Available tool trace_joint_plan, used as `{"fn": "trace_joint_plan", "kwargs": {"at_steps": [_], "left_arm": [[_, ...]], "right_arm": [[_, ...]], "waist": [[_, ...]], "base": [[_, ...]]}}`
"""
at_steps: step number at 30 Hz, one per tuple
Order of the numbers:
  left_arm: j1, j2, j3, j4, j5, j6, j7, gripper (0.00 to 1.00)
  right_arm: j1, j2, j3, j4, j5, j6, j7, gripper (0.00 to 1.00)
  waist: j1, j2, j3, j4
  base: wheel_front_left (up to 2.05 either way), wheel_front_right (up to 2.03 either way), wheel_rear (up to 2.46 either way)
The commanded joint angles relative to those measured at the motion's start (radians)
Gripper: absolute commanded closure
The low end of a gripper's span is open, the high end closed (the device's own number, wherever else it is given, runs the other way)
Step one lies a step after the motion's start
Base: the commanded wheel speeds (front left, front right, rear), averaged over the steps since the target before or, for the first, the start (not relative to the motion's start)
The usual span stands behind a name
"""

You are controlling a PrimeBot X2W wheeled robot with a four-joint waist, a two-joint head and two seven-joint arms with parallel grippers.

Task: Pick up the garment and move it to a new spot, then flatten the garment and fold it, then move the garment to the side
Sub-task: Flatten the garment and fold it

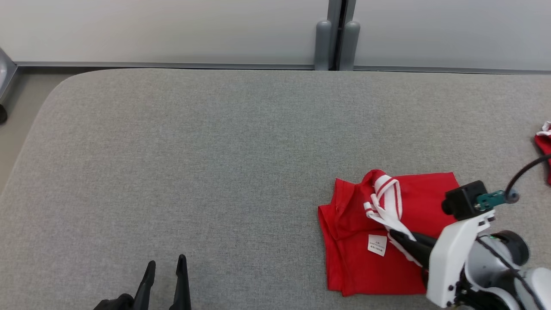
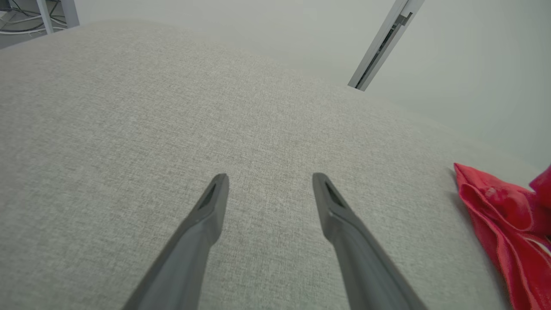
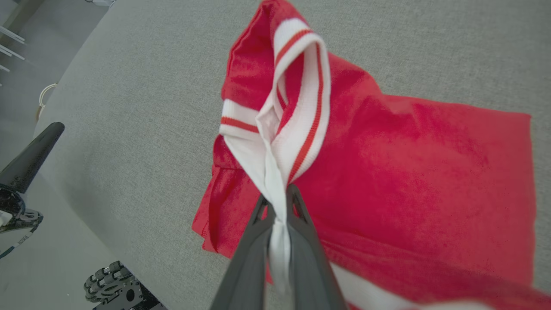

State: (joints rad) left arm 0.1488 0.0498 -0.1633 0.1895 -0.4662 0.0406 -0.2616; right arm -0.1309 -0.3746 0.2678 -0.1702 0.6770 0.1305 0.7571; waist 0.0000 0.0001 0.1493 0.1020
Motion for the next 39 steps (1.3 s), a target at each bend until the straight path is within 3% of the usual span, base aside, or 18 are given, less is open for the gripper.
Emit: {"fn": "trace_joint_plan", "kwargs": {"at_steps": [1,6,12,13,14,21,28,30,33,39], "left_arm": [[-0.03,0.003,-0.004,0.01,-0.002,0.005,-0.004,0.0],[-0.044,0.003,-0.028,0.016,-0.029,0.021,-0.004,0.0],[-0.034,0.003,-0.039,0.026,-0.04,0.027,-0.004,0.0],[-0.031,0.003,-0.039,0.027,-0.043,0.029,-0.004,0.0],[-0.026,0.003,-0.038,0.027,-0.046,0.03,-0.004,0.0],[0.019,0.003,-0.01,0.026,-0.043,0.032,-0.004,0.0],[0.1,0.004,0.038,-0.008,-0.012,0.028,-0.004,0.0],[0.109,0.002,0.054,-0.02,0.0,0.025,-0.004,0.0],[0.116,0.004,0.077,-0.04,0.008,0.024,-0.004,0.0],[0.129,0.003,0.112,-0.08,0.018,0.028,-0.004,0.0]], "right_arm": [[-0.021,0.04,0.036,0.042,-0.027,0.001,-0.041,1.0],[-0.044,0.138,0.089,0.154,-0.074,0.001,-0.141,1.0],[-0.056,0.193,0.118,0.237,-0.104,0.001,-0.206,1.0],[-0.055,0.2,0.118,0.244,-0.107,0.001,-0.225,0.65],[-0.054,0.205,0.114,0.25,-0.113,0.001,-0.245,0.0],[0.029,0.259,0.034,0.162,-0.048,0.001,-0.445,0.0],[0.171,0.16,-0.078,0.076,-0.164,0.001,-0.628,0.0],[0.211,0.109,-0.128,0.088,-0.219,0.001,-0.682,0.0],[0.271,0.084,-0.195,0.133,-0.283,0.001,-0.77,0.0],[0.347,0.087,-0.301,0.253,-0.382,0.001,-0.955,0.0]], "waist": [[0.0,-0.0001,0.007,0.013],[0.0,-0.0001,0.001,0.025],[0.0,-0.0001,-0.014,0.027],[0.0,-0.0001,-0.019,0.026],[0.0,-0.0001,-0.023,0.025],[0.0,-0.0001,-0.077,0.004],[0.0,-0.0001,-0.151,-0.064],[0.0,-0.0001,-0.164,-0.077],[0.0,-0.0001,-0.179,-0.087],[0.0,-0.0001,-0.205,-0.094]], "base": [[0.0,0.0,0.0],[0.0,0.0,0.0],[0.0,0.0,0.0],[0.0,0.0,0.0],[0.0,0.0,0.0],[0.0,0.0,0.0],[0.0,0.0,0.0],[0.0,0.0,0.0],[0.0,0.0,0.0],[0.0,0.0,0.0]]}}
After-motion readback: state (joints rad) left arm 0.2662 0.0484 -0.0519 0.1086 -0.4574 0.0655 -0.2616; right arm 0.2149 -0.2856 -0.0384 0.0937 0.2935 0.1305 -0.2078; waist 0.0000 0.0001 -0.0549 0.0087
